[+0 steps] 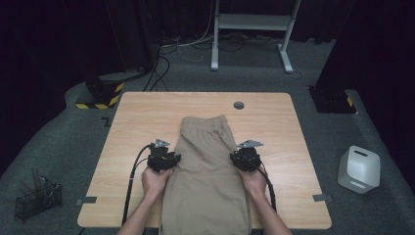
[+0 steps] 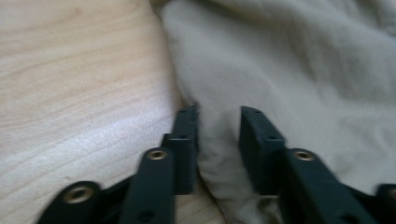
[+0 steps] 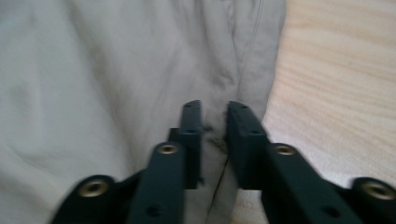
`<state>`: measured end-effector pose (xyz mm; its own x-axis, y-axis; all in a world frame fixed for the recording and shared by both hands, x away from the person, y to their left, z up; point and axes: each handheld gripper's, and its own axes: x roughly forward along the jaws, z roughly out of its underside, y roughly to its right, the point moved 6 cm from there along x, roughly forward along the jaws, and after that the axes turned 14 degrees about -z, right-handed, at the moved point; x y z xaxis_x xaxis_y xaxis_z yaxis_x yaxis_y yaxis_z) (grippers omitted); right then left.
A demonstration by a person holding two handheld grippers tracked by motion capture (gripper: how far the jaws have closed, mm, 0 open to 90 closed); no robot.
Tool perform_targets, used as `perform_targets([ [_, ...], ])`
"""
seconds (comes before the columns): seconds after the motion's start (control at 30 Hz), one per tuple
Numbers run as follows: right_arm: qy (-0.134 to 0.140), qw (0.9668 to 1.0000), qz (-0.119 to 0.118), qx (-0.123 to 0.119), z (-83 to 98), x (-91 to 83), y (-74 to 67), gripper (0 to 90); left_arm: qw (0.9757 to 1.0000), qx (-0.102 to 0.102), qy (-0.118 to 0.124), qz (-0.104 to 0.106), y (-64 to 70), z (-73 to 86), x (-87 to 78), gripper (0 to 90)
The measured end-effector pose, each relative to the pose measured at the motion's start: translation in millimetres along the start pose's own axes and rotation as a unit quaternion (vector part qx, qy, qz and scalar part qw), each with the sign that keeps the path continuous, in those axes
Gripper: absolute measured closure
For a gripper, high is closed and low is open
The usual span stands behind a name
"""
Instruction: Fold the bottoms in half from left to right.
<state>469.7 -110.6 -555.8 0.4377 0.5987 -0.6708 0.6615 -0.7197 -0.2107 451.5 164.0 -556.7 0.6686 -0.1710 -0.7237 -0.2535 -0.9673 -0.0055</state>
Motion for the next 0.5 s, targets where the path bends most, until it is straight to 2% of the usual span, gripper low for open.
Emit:
perform_targets([
  [0.07, -0.006, 0.9999, 0.005, -0.007, 3.6, -0.7, 0.5, 86.3, 1.0, 0.008, -0.003, 0.001, 0.9, 2.1, -0.6, 77.4],
  [0.17, -0.017, 0.9995, 0.008, -0.024, 10.8, -9.1, -2.2, 89.1, 0.9997, 0.019, -0.008, 0.01, 3.9, 6.3, -5.0, 86.6],
  [0.23, -0.019, 0.9992, 0.007, -0.033, 21.0, -19.1, -5.4, 89.7, 0.9993, 0.027, -0.007, 0.023, 9.7, 13.8, -11.1, 88.1],
  [0.27, -0.017, 0.9993, 0.005, -0.032, 25.6, -23.3, -6.6, 89.8, 0.9989, 0.039, -0.005, 0.026, 12.8, 19.0, -15.8, 88.3],
  [0.3, -0.013, 0.9995, 0.001, -0.029, 32.8, -29.4, -9.5, 89.8, 0.9985, 0.044, -0.003, 0.032, 16.4, 24.9, -21.2, 88.4],
  [0.37, -0.008, 0.9992, -0.004, -0.04, 48.6, -42.2, -18.7, 89.8, 0.9974, 0.059, -0.004, 0.041, 21.3, 35.6, -31.7, 88.5],
  [0.43, -0.01, 0.9989, -0.014, -0.044, 61.5, -53.2, -27.0, 89.3, 0.9968, 0.06, -0.008, 0.052, 24.5, 41.8, -38.1, 88.3],
  [0.5, -0.013, 0.9985, -0.019, -0.049, 67.5, -59.1, -31.9, 87.8, 0.9966, 0.065, -0.004, 0.05, 25.1, 40.8, -39.2, 86.4],
])
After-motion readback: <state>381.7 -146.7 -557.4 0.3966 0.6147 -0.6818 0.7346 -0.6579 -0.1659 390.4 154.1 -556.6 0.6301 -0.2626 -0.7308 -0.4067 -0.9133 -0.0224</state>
